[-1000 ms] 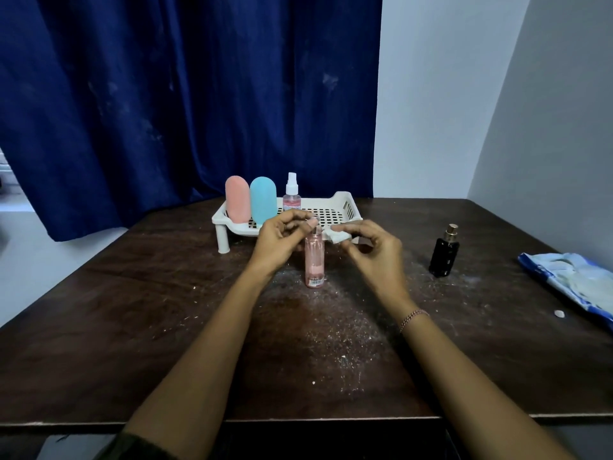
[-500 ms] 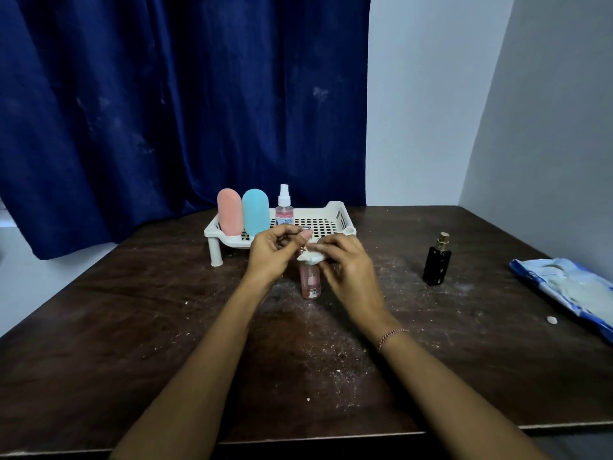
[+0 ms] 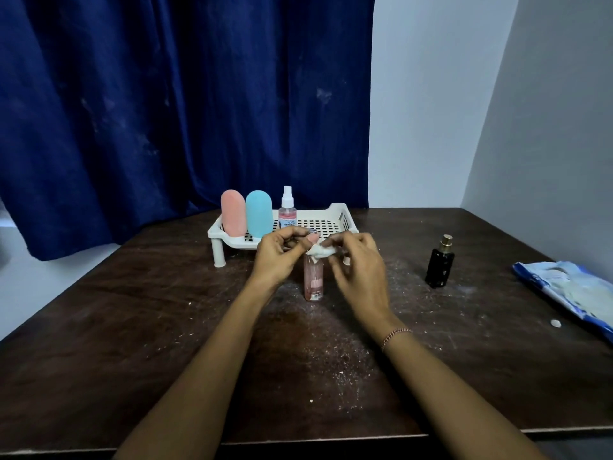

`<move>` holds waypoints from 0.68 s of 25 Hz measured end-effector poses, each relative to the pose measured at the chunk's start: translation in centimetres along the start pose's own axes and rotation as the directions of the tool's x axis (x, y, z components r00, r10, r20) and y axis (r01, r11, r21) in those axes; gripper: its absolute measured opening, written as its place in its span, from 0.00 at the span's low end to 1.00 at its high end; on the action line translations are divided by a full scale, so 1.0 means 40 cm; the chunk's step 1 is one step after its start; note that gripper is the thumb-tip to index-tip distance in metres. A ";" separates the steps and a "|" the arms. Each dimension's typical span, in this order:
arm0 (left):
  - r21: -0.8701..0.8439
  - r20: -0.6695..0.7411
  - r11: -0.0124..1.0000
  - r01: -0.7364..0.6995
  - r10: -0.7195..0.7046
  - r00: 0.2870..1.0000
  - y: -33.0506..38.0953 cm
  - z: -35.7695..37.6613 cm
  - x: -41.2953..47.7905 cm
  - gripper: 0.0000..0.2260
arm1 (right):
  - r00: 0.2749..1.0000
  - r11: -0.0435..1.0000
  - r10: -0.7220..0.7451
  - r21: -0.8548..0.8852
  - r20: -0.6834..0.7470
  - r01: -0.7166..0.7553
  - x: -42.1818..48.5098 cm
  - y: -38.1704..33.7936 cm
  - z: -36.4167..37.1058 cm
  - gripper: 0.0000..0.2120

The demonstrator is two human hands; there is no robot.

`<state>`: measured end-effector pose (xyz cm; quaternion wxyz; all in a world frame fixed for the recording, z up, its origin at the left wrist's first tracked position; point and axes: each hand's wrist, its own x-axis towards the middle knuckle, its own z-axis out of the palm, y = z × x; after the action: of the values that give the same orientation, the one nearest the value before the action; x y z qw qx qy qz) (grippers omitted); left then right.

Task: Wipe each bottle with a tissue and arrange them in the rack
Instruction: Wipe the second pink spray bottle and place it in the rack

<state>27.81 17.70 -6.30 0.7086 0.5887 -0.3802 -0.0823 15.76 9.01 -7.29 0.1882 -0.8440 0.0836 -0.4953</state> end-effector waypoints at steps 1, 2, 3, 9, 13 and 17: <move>-0.006 0.002 1.000 -0.002 0.002 1.000 0.001 0.001 -0.002 0.03 | 0.999 0.999 0.039 0.037 -0.005 -0.038 0.002 0.002 -0.002 0.11; -0.007 0.001 1.000 -0.002 0.002 1.000 0.002 0.001 -0.002 0.03 | 0.999 0.997 0.039 0.066 -0.003 -0.039 0.002 0.003 -0.003 0.12; -0.001 0.000 1.000 -0.001 0.001 1.000 0.001 0.001 -0.002 0.03 | 1.000 0.996 0.013 0.086 0.002 -0.014 -0.001 0.002 -0.004 0.12; 0.008 -0.011 1.000 0.000 0.000 1.000 0.005 -0.002 -0.003 0.04 | 0.984 0.985 -0.174 -0.010 0.045 0.175 -0.002 0.003 -0.002 0.13; 0.041 -0.008 0.999 -0.015 0.015 1.000 0.008 -0.004 -0.006 0.03 | 0.997 0.996 -0.064 0.055 -0.033 0.066 0.005 0.012 -0.009 0.12; 0.052 -0.022 0.998 -0.022 0.023 0.999 0.013 -0.009 -0.008 0.05 | 0.998 0.993 -0.056 0.109 0.008 0.055 0.000 0.003 -0.008 0.10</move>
<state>27.63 18.32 -5.98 0.6984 0.6033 -0.3807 -0.0577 15.49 8.83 -7.19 0.2204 -0.8373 0.0322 -0.4993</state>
